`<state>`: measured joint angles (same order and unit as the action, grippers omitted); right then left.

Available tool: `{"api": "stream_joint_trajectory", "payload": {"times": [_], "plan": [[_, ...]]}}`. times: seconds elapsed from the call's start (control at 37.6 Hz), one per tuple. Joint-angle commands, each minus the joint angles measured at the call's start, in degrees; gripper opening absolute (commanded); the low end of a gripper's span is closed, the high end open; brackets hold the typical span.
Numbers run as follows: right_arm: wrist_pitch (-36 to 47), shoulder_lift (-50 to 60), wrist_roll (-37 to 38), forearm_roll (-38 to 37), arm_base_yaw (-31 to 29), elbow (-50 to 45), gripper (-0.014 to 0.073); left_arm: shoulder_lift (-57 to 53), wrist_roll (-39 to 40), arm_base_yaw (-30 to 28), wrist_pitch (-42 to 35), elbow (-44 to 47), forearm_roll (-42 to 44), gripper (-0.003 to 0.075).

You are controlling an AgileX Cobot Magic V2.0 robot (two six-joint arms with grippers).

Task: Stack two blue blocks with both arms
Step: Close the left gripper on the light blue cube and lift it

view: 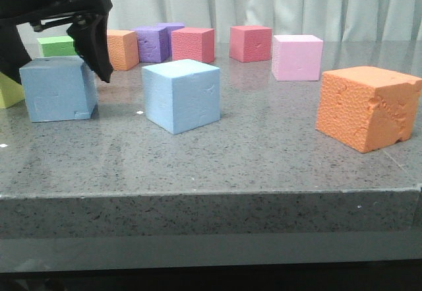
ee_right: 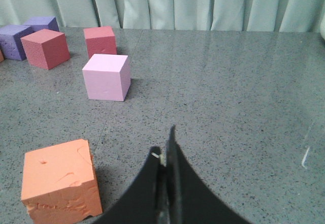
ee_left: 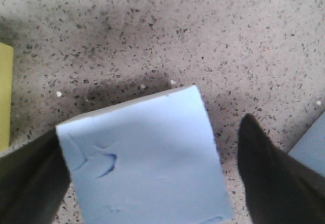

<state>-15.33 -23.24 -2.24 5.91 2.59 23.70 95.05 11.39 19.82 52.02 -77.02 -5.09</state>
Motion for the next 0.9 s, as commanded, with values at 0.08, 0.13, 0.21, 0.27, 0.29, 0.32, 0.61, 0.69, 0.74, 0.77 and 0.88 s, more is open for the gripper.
{"api": "stream_joint_trajectory", "payload": {"times": [0.08, 0.13, 0.21, 0.27, 0.29, 0.32, 0.61, 0.69, 0.74, 0.77, 0.88], "plan": [[4.92, -0.16, -0.32, -0.41, -0.11, 1.58, -0.0068, -2.39, 0.44, -0.17, -1.82, -1.82, -0.24, 0.0372], [4.92, -0.16, -0.32, -0.41, -0.11, 1.58, -0.0068, -2.39, 0.44, -0.17, -1.19, -1.97, -0.24, 0.0311], [4.92, -0.16, -0.32, -0.41, -0.11, 1.58, -0.0068, -2.50, 0.44, -0.17, 0.66, -3.20, -0.24, 0.0244], [4.87, -0.16, -0.32, -0.41, -0.11, 1.58, -0.0068, -2.50, 0.35, -0.17, 2.14, -4.89, -0.24, 0.0221], [4.87, -0.16, -0.32, -0.41, -0.11, 1.58, -0.0068, -2.50, 0.17, -0.17, 3.20, -5.69, -0.24, 0.0216], [4.87, -0.16, -0.32, -0.41, -0.11, 1.58, -0.0068, -2.50, -0.15, -0.17, 3.98, -6.89, -0.24, 0.0214], [4.76, -0.16, -0.32, -0.41, -0.11, 1.58, -0.0068, -2.50, -3.48, 2.05, 13.99, -18.79, -0.24, 0.0209], [4.57, -0.16, -0.32, -0.41, -0.11, 1.58, -0.0068, -2.50, -4.28, 3.57, 15.68, -21.13, -0.24, 0.0209], [4.44, -0.16, -0.32, -0.41, -0.11, 1.58, -0.0068, -2.50, -4.37, 4.74, 16.38, -22.33, -0.24, 0.0209], [4.44, -0.16, -0.32, -0.41, -0.11, 1.58, -0.0068, -2.50, -4.37, 5.46, 16.49, -22.87, -0.24, 0.0209], [4.44, -0.16, -0.32, -0.41, -0.11, 1.58, -0.0068, -2.50, -4.37, 7.99, 15.60, -23.59, -0.24, 0.0209]]}}
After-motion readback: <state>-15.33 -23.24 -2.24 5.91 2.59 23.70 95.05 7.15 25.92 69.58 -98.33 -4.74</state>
